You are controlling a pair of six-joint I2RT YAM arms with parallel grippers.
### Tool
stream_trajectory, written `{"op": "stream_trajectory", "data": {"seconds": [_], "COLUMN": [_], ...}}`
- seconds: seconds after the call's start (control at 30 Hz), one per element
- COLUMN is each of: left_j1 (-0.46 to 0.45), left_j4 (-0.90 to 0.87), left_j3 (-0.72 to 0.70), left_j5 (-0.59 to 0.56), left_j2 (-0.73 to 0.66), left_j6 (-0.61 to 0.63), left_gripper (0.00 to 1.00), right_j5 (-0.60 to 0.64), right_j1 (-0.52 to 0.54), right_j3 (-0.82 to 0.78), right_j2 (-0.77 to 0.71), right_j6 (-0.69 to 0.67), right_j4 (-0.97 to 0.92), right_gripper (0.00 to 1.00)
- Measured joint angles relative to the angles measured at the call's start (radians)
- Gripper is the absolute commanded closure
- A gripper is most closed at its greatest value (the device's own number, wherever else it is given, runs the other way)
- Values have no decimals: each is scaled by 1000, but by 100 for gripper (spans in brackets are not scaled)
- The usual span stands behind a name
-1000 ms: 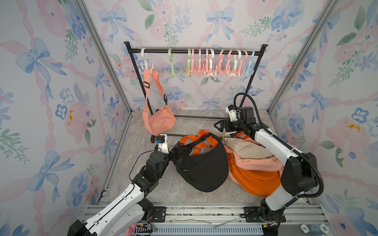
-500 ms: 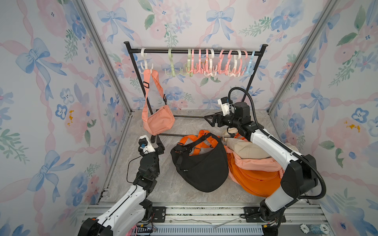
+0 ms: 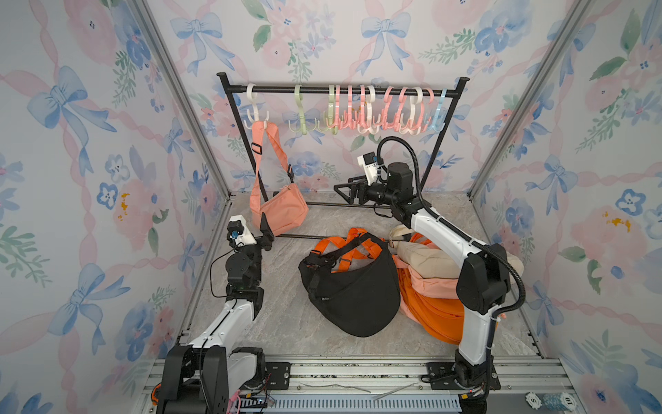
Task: Take the bag off the hook
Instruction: Pick up the bag from the hook.
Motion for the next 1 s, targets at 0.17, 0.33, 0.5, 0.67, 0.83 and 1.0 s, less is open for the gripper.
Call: {"op": "stream_trajectory", "data": {"seconds": [0.17,0.33,0.5,0.67,0.83,1.0], "left_j1": [41,84,114,141,153,153], "left_j4": [66,112,141,159,175,177], "left_j3": [42,119,202,277,378,463], "left_j5": [94,184,251,301,354,387], "left_j2": [108,201,276,362,470,544], "left_j6": [6,3,-4,-12,-37,-51], "left_gripper": [24,26,28,33,37,48], "right_j5": [-10,-3,14,27,27,27], "right_j1": [27,66,90,105,114,117], "right_j3": [178,379,580,667,672,602], "right_j2": [156,328,467,515,516,491], "right_j6": [-2,-1,2,2,-1,-2], "right_j4": [62,121,130,132,137,154], "right_gripper": [3,3,3,3,3,3]}}
